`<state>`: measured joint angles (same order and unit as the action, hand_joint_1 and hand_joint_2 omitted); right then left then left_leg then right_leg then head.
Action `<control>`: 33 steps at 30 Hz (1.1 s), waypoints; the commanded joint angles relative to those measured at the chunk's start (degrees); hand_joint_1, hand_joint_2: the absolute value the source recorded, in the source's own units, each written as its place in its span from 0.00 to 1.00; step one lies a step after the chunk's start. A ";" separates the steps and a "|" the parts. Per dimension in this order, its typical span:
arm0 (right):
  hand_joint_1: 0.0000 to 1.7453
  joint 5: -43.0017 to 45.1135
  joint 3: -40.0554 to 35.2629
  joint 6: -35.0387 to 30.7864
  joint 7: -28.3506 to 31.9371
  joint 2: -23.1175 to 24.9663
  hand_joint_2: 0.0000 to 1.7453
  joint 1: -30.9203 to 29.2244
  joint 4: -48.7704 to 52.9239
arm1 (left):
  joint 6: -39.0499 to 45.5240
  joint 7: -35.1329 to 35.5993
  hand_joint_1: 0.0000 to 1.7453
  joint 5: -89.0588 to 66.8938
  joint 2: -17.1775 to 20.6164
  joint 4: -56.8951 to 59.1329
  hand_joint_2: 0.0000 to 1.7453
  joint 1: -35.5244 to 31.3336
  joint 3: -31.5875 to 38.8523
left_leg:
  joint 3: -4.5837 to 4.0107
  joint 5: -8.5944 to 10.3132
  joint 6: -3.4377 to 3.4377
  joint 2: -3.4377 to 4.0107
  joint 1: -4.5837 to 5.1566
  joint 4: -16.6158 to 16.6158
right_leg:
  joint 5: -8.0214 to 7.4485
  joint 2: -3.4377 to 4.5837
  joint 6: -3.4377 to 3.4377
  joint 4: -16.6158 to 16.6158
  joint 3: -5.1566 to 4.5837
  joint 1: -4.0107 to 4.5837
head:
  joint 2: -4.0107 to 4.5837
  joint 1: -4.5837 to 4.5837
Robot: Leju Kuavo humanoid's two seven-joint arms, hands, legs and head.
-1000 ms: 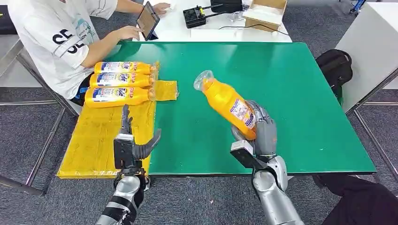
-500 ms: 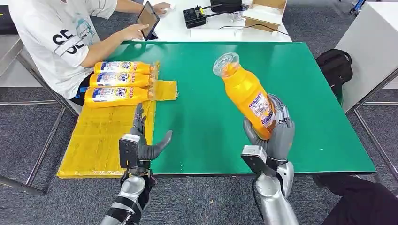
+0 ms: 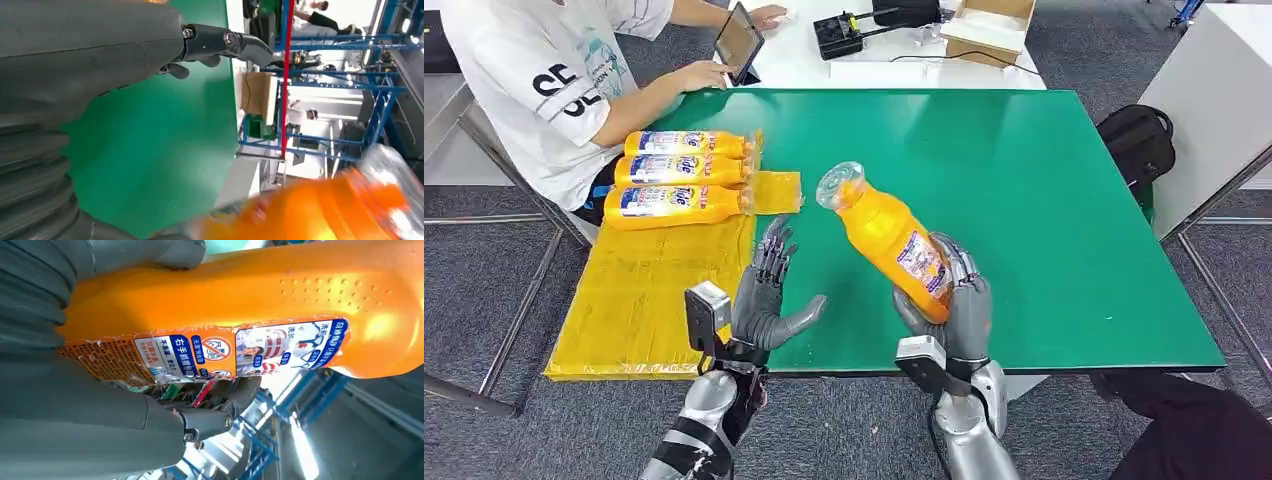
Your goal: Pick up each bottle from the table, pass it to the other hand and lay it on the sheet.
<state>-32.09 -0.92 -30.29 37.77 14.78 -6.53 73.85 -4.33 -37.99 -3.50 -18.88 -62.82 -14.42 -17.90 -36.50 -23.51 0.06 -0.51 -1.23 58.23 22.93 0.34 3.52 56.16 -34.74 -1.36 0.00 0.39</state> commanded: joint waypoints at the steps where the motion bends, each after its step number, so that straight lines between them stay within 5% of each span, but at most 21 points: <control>1: 1.00 -0.97 -1.25 -1.83 2.18 2.45 1.00 -3.38 -12.21 | -4.02 0.83 0.00 3.34 -1.11 3.91 1.00 -1.30 -2.23 | 0.43 -0.17 -0.10 0.15 0.00 -0.06 | 0.11 0.06 -0.20 -0.10 0.41 0.06 | 0.00 0.02; 5: 1.00 -1.92 -3.61 -3.22 2.23 2.98 1.00 -4.24 -15.89 | -8.67 1.86 0.00 7.36 -1.12 5.64 1.00 -1.83 -3.58 | 0.32 -0.12 -0.06 0.17 -0.02 -0.06 | 0.06 0.09 -0.17 -0.09 0.28 0.06 | 0.00 0.02; 18: 1.00 -6.20 -15.26 -7.69 -0.11 5.22 1.00 -5.45 -19.42 | -5.33 2.37 0.00 7.28 -1.12 10.10 1.00 -3.97 -8.74 | 0.18 -0.09 -0.05 0.14 -0.01 -0.02 | 0.05 0.07 -0.13 -0.04 0.12 0.05 | 0.00 0.00; 33: 1.00 -4.28 -24.99 -8.81 -0.34 5.22 1.00 -8.10 -32.61 | -5.24 2.47 0.00 17.27 -1.12 9.71 1.00 -6.11 -4.92 | 0.20 -0.11 -0.05 0.09 -0.03 -0.03 | 0.09 0.02 -0.16 -0.03 0.16 0.06 | 0.00 0.02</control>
<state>-37.75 -19.70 -39.69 36.00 19.56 -11.65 54.94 -6.80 -35.67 9.91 -19.06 -54.62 -16.72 -23.69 -36.59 -23.50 0.07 -0.47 -1.24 58.23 22.93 0.36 3.52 56.17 -34.88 -1.36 0.00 0.42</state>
